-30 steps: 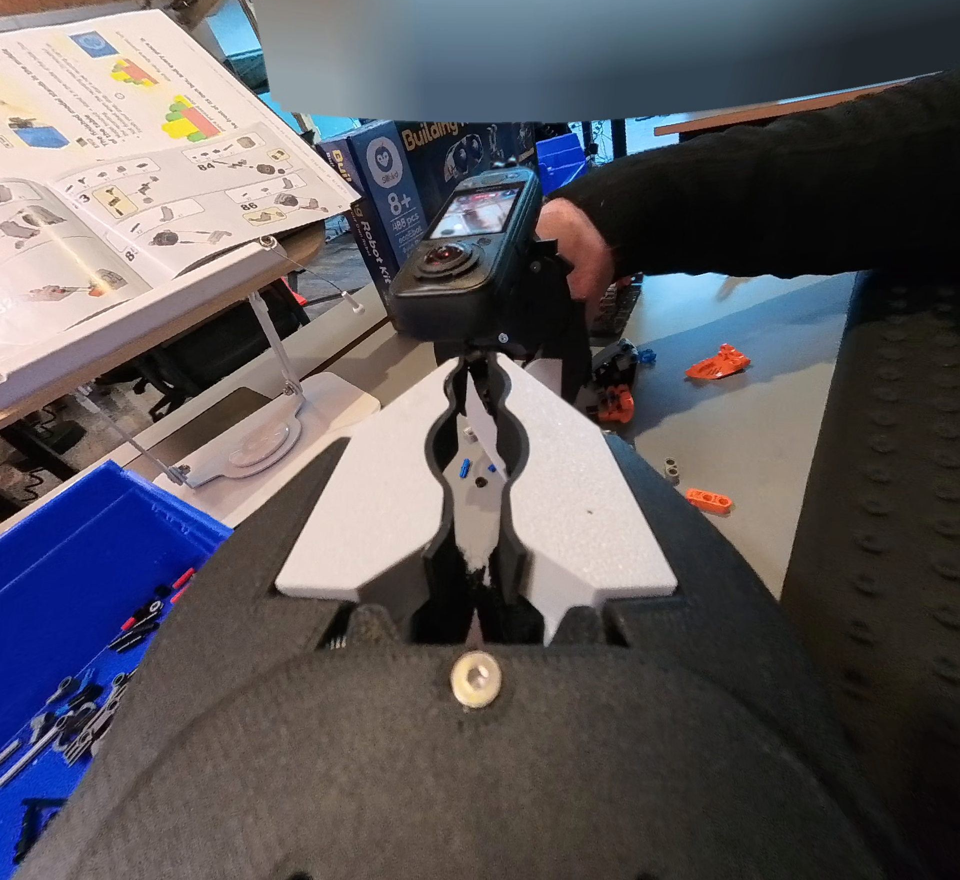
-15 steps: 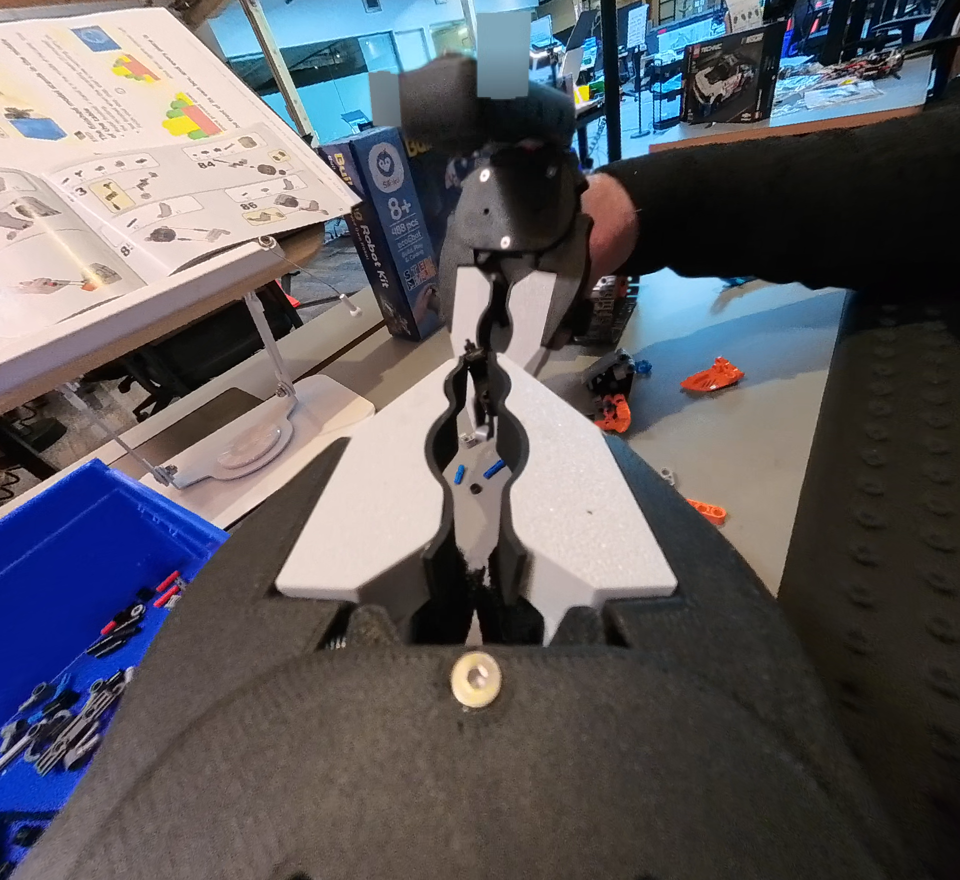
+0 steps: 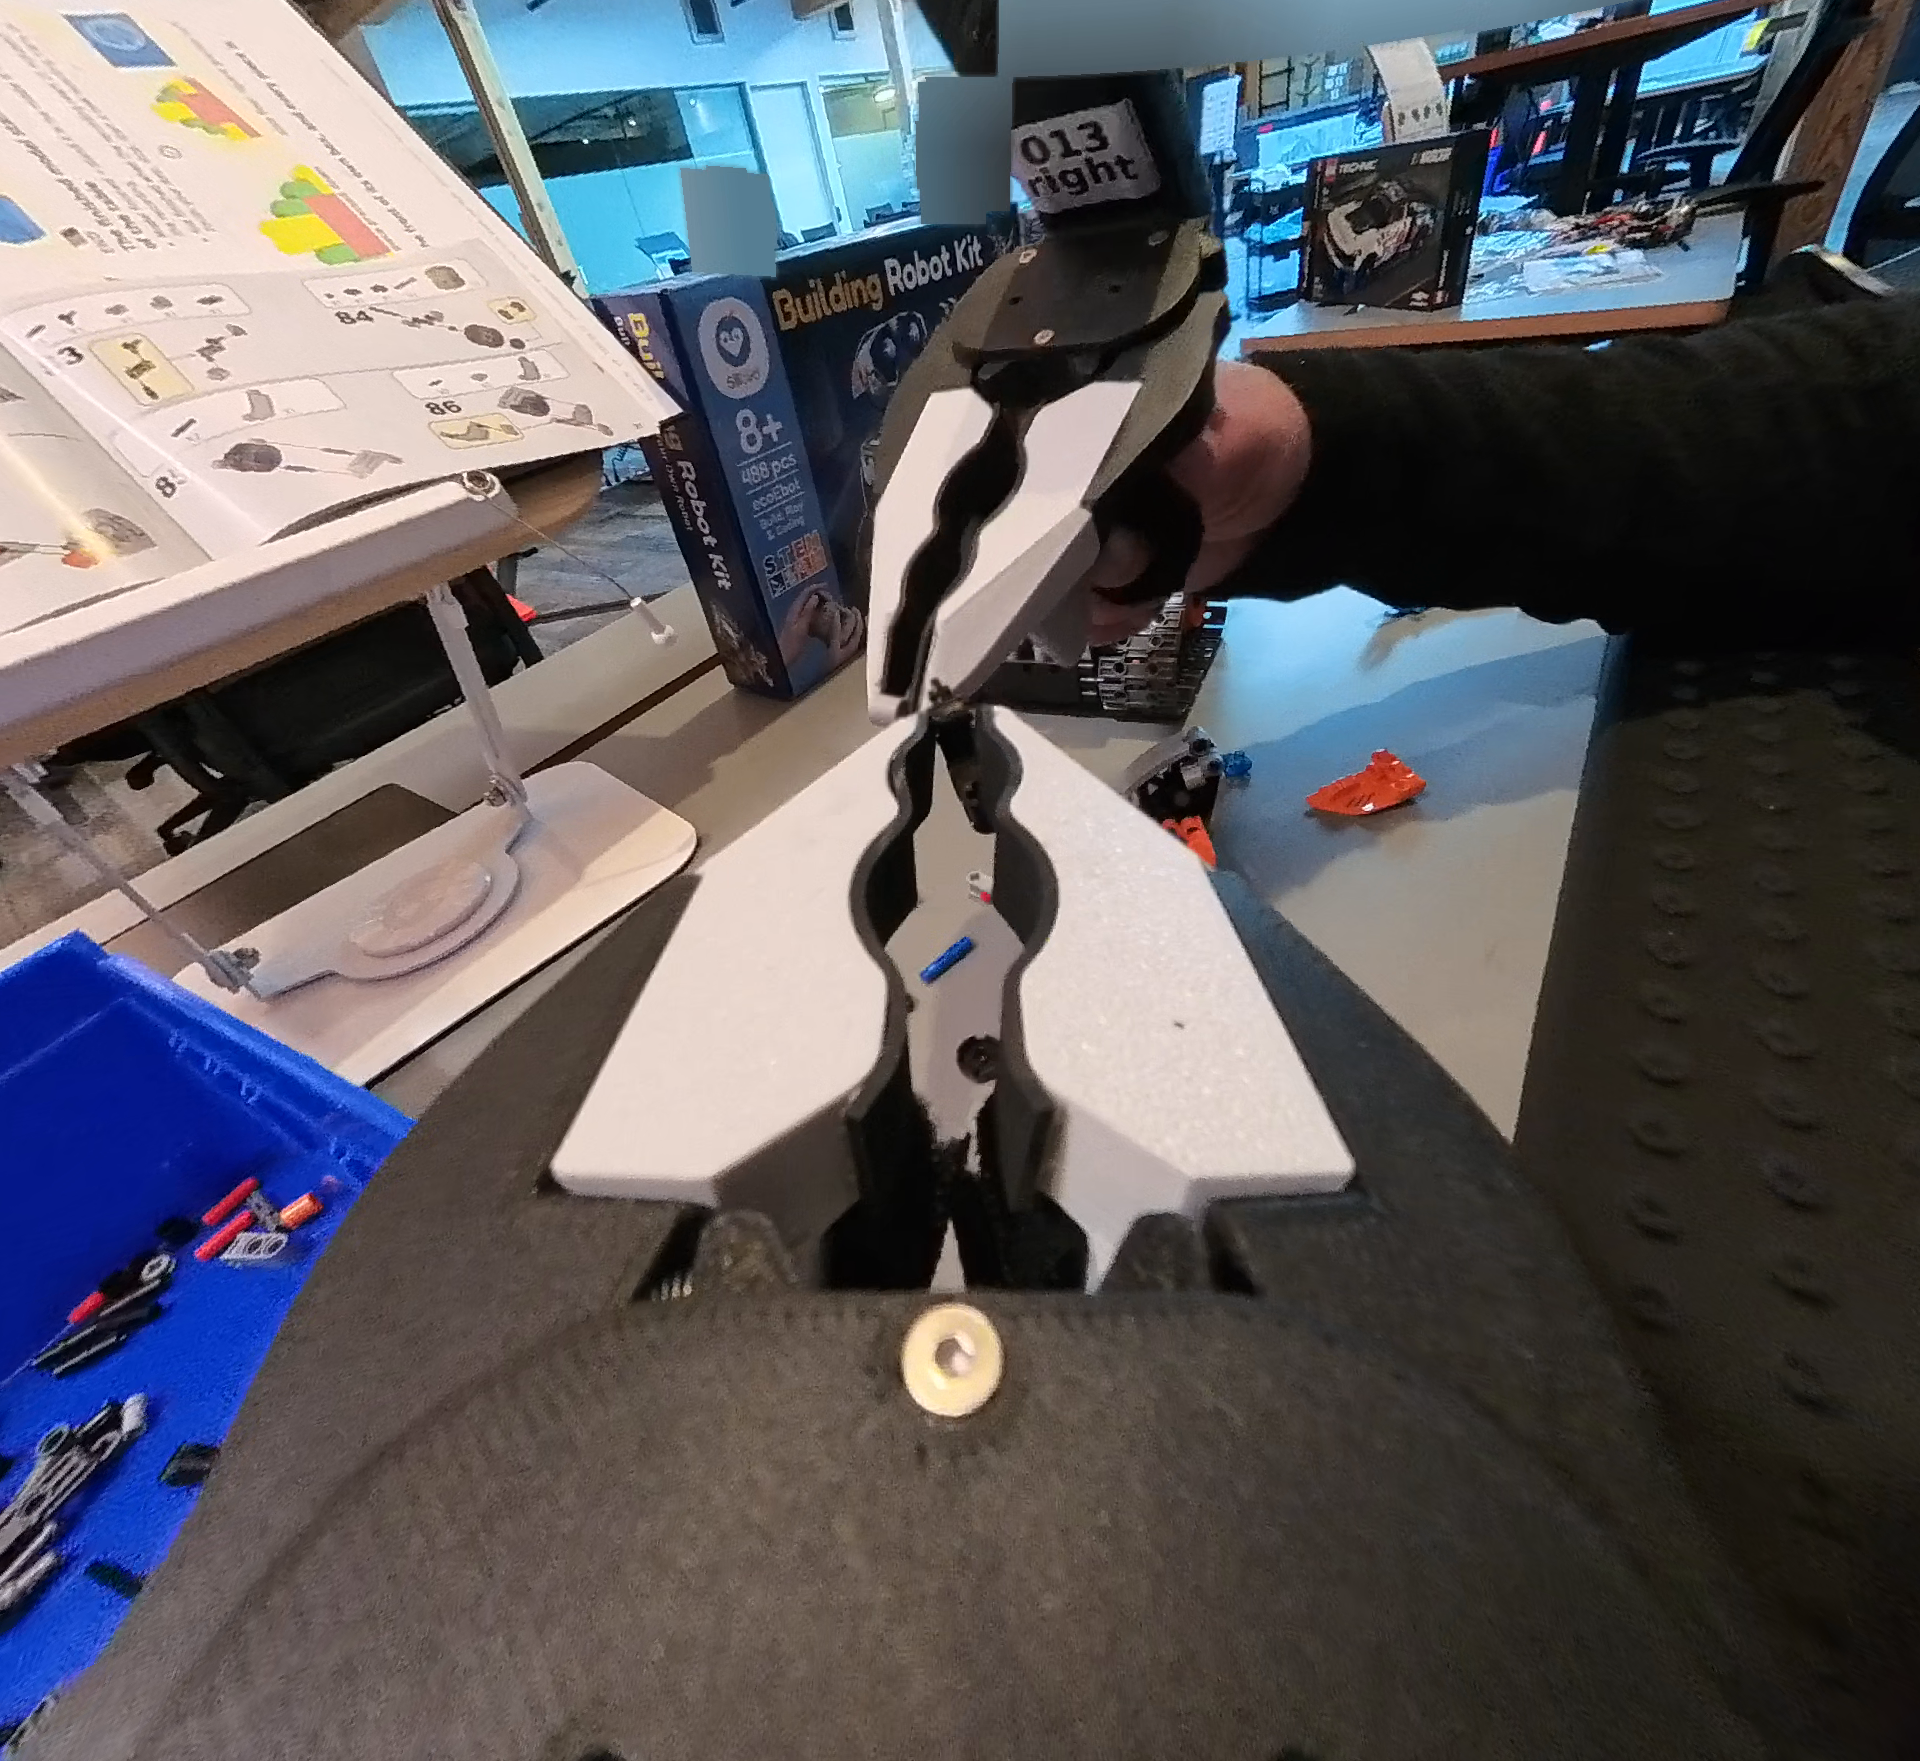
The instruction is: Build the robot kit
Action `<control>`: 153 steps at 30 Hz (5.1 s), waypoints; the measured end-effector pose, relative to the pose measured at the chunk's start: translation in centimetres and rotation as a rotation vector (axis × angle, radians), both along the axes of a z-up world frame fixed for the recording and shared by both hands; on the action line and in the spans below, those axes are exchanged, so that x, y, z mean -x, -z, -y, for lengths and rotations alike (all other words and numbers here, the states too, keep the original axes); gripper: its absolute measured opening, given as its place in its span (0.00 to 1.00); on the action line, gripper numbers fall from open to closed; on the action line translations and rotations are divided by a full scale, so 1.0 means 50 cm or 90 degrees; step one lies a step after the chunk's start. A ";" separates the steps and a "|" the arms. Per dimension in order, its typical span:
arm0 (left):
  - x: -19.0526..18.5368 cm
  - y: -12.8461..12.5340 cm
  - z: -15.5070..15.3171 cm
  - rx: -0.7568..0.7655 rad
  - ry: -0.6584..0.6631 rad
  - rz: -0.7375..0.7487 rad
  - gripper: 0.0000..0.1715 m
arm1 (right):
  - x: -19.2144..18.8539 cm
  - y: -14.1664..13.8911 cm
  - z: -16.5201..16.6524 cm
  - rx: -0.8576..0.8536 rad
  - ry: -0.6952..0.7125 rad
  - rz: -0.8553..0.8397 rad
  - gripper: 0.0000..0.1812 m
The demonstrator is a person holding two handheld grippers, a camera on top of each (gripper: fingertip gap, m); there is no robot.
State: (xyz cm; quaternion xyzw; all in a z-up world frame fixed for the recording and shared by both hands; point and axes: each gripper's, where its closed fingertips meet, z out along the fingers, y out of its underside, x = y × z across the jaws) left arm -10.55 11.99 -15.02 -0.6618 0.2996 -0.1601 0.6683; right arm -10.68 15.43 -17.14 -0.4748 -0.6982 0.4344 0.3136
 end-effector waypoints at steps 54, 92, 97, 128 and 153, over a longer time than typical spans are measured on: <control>-0.075 -0.123 0.054 -0.049 0.217 0.215 0.02 | -0.069 -0.186 0.120 0.405 -0.276 -0.283 0.02; -0.051 -0.121 0.032 0.012 0.220 0.289 0.02 | -0.051 -0.183 0.098 0.205 -0.166 -0.228 0.00; -0.055 -0.121 0.032 0.011 0.220 0.283 0.02 | -0.049 -0.183 0.101 0.195 -0.155 -0.213 0.00; -0.078 -0.089 0.022 0.021 0.201 0.216 0.02 | -0.052 -0.170 0.136 0.131 -0.165 -0.148 0.00; -0.088 -0.092 0.019 0.060 0.216 0.204 0.03 | -0.070 -0.136 0.089 -0.055 -0.044 -0.024 0.11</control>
